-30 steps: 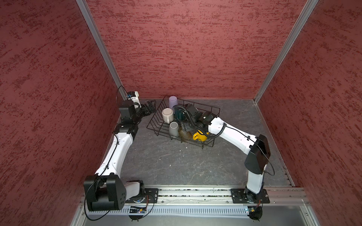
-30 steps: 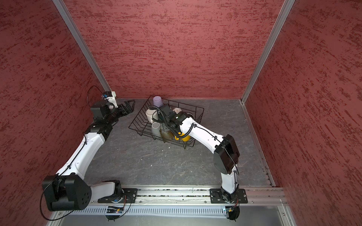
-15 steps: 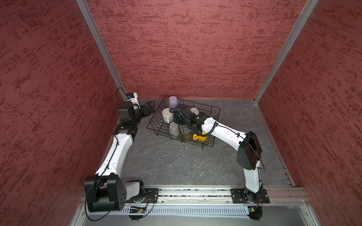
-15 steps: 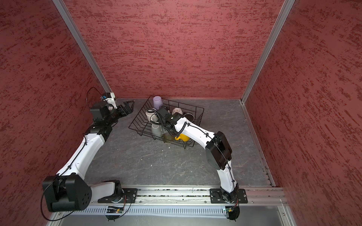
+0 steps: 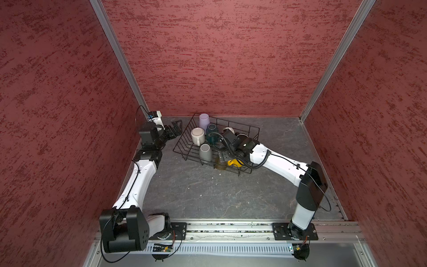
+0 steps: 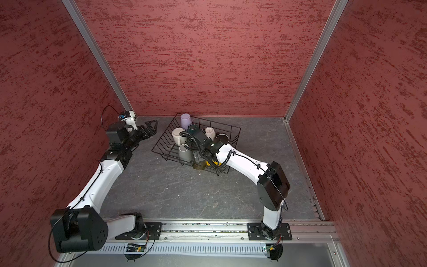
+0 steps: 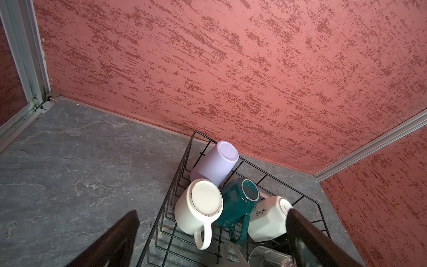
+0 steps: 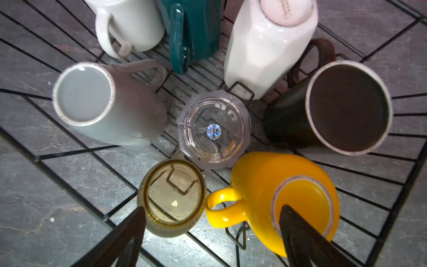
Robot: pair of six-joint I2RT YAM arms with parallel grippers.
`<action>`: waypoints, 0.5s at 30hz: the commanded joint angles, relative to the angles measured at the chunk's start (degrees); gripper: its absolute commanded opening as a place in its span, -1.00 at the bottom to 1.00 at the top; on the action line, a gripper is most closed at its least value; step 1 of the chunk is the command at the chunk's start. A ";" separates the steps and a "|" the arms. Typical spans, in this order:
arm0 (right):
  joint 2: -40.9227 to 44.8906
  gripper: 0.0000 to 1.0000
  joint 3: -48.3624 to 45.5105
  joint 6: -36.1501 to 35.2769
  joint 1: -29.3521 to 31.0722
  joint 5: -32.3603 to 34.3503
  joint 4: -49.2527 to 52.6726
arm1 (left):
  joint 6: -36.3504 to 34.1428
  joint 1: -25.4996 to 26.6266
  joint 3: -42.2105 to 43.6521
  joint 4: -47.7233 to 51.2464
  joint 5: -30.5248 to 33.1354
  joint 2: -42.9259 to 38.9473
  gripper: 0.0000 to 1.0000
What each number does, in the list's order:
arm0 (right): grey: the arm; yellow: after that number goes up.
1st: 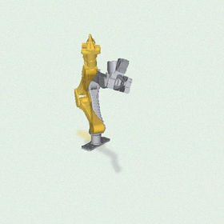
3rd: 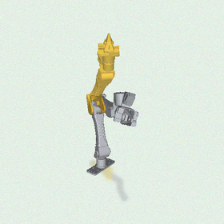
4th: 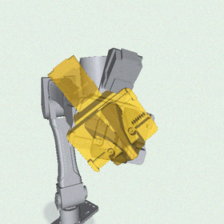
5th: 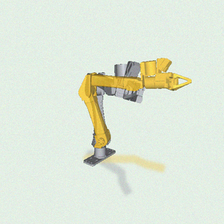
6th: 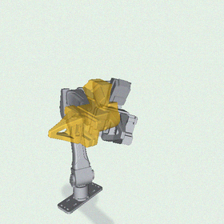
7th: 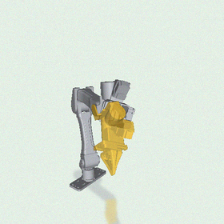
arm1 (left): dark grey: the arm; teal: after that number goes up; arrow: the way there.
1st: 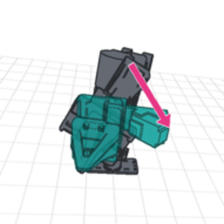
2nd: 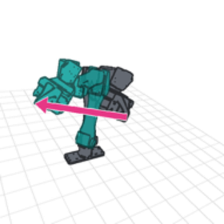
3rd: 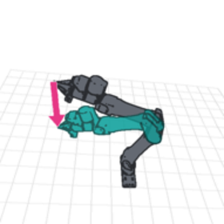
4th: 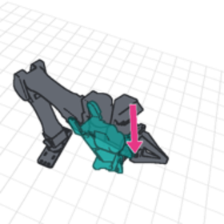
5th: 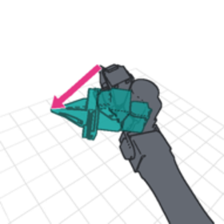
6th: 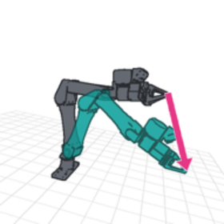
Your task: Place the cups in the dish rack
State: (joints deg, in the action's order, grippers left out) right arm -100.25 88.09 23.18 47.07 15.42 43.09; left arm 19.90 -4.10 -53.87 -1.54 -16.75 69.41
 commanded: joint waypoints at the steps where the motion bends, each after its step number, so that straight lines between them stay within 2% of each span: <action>1: 8.54 0.96 -4.35 0.18 -2.32 -0.13 -9.60 | -2.66 -0.66 4.35 -5.75 1.64 -2.40 0.99; 4: 18.81 0.98 -15.96 -2.47 -7.91 -0.53 -20.47 | -5.60 -0.83 10.27 -11.46 4.55 -3.93 0.99; 7: 30.75 0.98 -30.98 -3.73 -17.74 -4.40 -34.24 | -7.63 -0.83 19.17 -20.61 7.08 -5.25 1.00; 9: 36.91 0.98 -39.27 -5.09 -23.51 -3.73 -40.67 | -8.48 -0.82 25.35 -27.45 7.93 -6.01 0.99; 12: 42.44 0.98 -48.72 -7.86 -29.90 -0.96 -47.08 | -11.05 -0.82 32.99 -32.73 10.10 -6.50 0.99; 15: 43.28 0.98 -56.39 -9.68 -36.26 -0.63 -54.63 | -12.69 -0.91 38.82 -39.68 13.45 -5.03 1.00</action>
State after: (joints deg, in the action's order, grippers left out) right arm -56.64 36.45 16.62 14.35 14.04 0.08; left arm 10.55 -4.51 -17.65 -29.32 -7.55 64.12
